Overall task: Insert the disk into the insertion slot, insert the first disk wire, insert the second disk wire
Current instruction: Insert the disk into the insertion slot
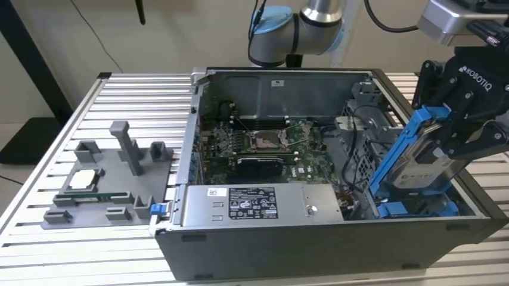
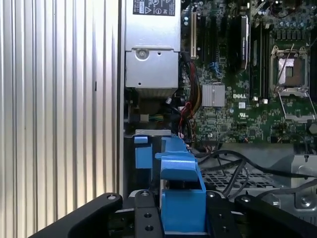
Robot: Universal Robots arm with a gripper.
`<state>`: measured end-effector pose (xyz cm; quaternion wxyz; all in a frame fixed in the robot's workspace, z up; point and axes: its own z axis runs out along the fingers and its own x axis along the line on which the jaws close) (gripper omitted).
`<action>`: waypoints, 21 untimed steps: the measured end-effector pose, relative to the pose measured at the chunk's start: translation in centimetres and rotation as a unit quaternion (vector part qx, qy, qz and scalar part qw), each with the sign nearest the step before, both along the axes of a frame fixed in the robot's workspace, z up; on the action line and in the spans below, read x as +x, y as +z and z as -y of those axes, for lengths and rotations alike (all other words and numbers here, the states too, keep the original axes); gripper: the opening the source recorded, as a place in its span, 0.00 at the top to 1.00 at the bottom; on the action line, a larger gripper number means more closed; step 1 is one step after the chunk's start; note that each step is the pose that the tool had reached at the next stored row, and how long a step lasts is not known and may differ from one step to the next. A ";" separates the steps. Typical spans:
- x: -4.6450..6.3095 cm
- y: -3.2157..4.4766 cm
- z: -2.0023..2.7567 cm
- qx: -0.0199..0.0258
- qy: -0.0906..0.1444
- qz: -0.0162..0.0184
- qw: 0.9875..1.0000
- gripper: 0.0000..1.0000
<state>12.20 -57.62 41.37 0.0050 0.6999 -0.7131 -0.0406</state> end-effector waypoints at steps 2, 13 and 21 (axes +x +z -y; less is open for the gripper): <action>0.2 -0.07 0.17 0.002 0.000 0.000 1.000 1.00; 0.3 -0.29 1.09 0.004 0.000 -0.001 1.000 1.00; 0.3 -1.08 1.10 0.013 0.000 -0.001 1.000 1.00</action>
